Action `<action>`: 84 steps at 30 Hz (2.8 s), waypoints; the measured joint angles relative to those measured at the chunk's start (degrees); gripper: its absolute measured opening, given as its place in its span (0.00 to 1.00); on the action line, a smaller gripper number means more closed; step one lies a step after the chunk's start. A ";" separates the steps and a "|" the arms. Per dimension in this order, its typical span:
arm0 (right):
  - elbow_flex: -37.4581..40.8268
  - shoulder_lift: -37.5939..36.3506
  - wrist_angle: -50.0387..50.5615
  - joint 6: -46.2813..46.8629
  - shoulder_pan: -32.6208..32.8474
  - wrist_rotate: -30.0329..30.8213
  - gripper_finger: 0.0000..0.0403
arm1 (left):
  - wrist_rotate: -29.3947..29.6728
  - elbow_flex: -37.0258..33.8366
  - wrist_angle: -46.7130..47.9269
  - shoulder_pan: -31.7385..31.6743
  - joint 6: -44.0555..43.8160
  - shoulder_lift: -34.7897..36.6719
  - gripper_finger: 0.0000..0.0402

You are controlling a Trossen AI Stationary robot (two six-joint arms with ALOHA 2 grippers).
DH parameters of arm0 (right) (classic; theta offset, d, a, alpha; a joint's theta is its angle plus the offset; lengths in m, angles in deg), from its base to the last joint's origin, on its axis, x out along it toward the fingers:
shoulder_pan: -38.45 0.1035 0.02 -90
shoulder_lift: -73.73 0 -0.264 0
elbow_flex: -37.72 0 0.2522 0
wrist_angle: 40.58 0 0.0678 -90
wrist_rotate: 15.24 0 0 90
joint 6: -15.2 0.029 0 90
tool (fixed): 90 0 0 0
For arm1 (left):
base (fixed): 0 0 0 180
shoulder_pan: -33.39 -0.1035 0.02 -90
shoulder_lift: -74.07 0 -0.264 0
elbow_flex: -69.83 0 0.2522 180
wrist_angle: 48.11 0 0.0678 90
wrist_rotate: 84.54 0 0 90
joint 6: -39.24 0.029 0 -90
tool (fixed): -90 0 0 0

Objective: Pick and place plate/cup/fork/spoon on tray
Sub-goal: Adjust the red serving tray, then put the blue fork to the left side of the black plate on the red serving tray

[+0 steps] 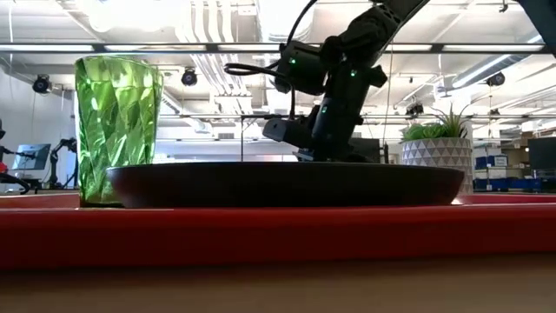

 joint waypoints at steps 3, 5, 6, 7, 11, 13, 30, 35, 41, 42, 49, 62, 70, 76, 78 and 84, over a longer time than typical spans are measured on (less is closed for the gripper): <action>0.00 0.04 0.09 -1.38 -1.15 0.37 0.02 | 0.02 0.00 0.00 0.00 -0.06 0.00 0.03; 0.00 0.06 0.20 -2.41 -1.84 0.58 0.02 | 0.02 0.00 0.02 0.00 -0.06 0.00 0.03; 0.00 0.06 0.25 -2.80 -2.21 0.62 0.02 | 0.02 0.00 0.02 0.00 -0.06 0.00 0.03; 0.01 0.06 0.26 -3.14 -2.57 0.65 0.02 | 0.00 0.00 0.02 0.00 -0.06 0.00 0.03; 0.02 0.06 0.40 -4.50 -4.09 0.92 0.02 | 0.00 0.00 0.03 0.00 -0.08 0.00 0.03; 0.02 0.08 0.48 -5.58 -4.89 1.37 0.02 | 0.00 0.00 0.04 0.00 -0.08 0.00 0.03; 0.08 0.10 0.42 -10.71 -10.90 1.78 0.02 | 0.00 0.00 0.20 0.00 -0.09 0.00 0.03; -2.77 -1.18 1.84 -13.37 -10.65 6.22 0.02 | 0.00 0.00 0.22 0.00 -0.10 0.00 0.03; -12.01 -6.76 6.11 -18.22 -9.61 11.25 0.02 | -0.02 0.00 0.22 0.02 -0.21 0.00 0.03; -13.68 -7.32 6.93 -19.25 -9.14 11.93 0.02 | -0.15 0.00 0.22 0.02 -0.81 0.00 0.03; -27.72 -11.81 7.52 -25.92 -1.95 12.07 0.02 | -10.57 -2.77 4.26 0.02 -8.02 0.00 0.03; -52.40 -13.02 18.09 -41.99 13.95 21.62 0.02 | -34.37 -24.69 -3.41 0.00 -22.27 1.67 0.03; -58.61 -13.52 33.23 -40.88 16.16 24.07 0.02 | -37.03 -33.13 -8.88 0.36 -33.64 3.16 0.03; -61.46 -14.96 37.68 -43.78 16.13 24.12 0.02 | -38.47 -38.05 -10.00 3.69 -39.14 3.25 0.03; -61.87 -16.18 37.47 -45.36 16.06 25.01 0.02 | -38.49 -40.32 -12.33 5.44 -39.66 3.09 0.03; -61.96 -21.31 37.42 -46.17 15.72 27.10 0.02 | -38.80 -47.26 -28.42 14.49 -44.36 -0.75 0.03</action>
